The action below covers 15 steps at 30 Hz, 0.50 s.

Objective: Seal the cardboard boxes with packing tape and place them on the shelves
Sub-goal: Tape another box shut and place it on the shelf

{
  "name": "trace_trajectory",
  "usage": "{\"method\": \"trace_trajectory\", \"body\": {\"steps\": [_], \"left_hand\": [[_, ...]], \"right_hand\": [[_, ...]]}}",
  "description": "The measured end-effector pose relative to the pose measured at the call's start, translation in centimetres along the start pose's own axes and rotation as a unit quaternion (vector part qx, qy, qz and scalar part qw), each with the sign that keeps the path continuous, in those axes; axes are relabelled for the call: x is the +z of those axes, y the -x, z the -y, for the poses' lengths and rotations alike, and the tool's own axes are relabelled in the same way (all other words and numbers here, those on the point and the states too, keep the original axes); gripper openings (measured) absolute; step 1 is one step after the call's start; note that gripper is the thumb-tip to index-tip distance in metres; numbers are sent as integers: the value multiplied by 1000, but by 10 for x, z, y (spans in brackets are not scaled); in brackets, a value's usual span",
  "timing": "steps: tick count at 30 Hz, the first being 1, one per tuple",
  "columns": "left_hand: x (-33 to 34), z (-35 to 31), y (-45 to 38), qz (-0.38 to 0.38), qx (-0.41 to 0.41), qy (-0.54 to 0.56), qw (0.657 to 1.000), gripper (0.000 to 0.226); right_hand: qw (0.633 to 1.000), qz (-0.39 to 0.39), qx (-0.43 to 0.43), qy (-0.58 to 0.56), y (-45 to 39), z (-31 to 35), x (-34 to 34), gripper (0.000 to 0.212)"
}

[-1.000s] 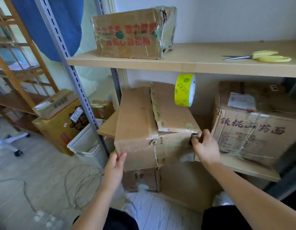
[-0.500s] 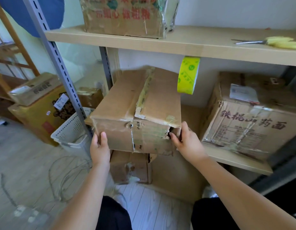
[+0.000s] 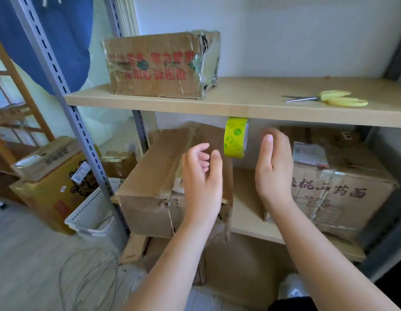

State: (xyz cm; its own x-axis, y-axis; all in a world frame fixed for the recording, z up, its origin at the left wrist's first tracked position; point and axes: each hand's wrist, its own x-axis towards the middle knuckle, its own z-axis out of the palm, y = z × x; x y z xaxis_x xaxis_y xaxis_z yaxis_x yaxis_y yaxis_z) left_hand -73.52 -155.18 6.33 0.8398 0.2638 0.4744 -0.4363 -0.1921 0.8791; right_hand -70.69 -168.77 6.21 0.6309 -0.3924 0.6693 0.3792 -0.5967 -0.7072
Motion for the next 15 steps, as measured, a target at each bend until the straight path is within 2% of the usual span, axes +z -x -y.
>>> {"method": "trace_trajectory", "body": {"steps": [4, 6, 9, 10, 13, 15], "left_hand": [[38, -24, -31, 75, -112, 59, 989, 19], [42, -31, -35, 99, -143, 96, 980, 19], [37, -26, -36, 121, -86, 99, 984, 26], [34, -24, -37, 129, -69, 95, 985, 29], [30, -31, -33, 142, -58, 85, 985, 23], [30, -41, -27, 122, -56, 52, 990, 19]], "right_hand": [[983, 96, 84, -130, -29, 20, -1, 22], [964, 119, 131, -196, -35, 24, 3, 29], [948, 129, 170, -236, -39, 33, 8, 51], [944, 137, 172, -246, -41, 36, 9, 53], [929, 166, 187, -272, -46, 43, 9, 43], [910, 181, 222, -300, -48, 49, 6, 38]]}}
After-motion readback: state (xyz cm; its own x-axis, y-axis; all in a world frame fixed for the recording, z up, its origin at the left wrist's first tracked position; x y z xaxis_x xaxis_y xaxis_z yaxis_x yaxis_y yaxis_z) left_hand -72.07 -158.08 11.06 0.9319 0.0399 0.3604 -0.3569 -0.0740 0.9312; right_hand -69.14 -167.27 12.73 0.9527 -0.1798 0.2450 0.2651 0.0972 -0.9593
